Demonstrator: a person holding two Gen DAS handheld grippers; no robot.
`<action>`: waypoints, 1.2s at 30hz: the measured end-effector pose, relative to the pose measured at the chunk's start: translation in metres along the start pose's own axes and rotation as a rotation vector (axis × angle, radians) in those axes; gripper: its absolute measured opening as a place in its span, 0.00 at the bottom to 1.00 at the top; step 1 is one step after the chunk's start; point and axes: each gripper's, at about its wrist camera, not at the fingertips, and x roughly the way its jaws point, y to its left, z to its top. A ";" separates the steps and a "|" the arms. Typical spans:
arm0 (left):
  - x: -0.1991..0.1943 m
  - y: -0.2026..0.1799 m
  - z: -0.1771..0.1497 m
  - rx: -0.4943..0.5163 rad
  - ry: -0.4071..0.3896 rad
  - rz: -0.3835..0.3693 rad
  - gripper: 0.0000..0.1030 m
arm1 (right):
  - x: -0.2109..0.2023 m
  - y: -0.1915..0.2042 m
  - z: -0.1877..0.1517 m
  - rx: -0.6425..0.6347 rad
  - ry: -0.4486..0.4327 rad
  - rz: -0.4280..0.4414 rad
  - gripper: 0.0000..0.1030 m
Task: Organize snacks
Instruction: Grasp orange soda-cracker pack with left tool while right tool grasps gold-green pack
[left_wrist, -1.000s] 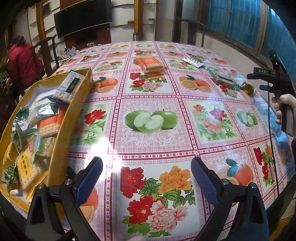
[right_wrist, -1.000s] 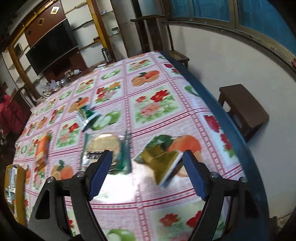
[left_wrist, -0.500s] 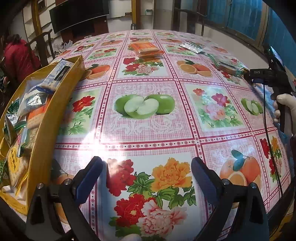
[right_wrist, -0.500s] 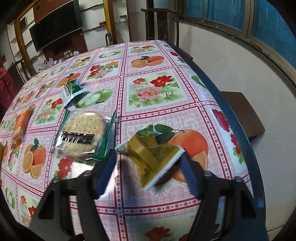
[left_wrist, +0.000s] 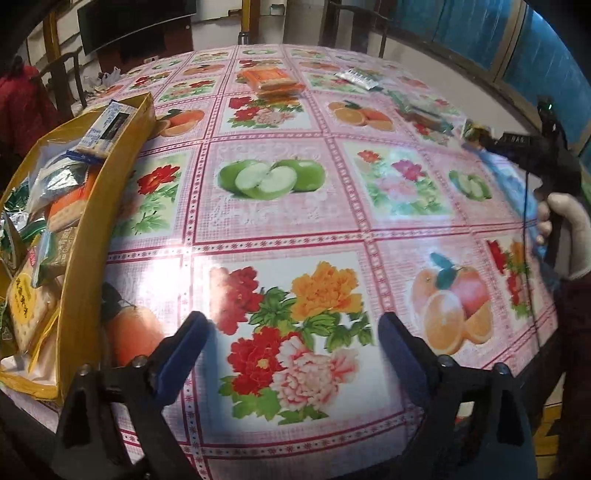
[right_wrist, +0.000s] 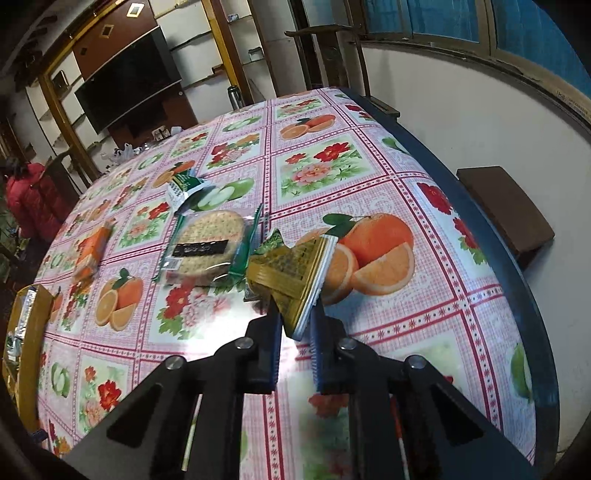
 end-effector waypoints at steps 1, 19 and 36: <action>-0.007 0.000 0.006 -0.009 -0.014 -0.039 0.79 | -0.005 0.001 -0.003 -0.004 -0.005 0.014 0.14; 0.005 0.024 0.212 -0.117 -0.109 -0.004 0.78 | -0.003 0.096 -0.024 -0.088 0.066 0.406 0.14; 0.152 0.030 0.273 -0.159 -0.010 0.144 0.76 | 0.007 0.107 -0.047 -0.146 0.148 0.455 0.14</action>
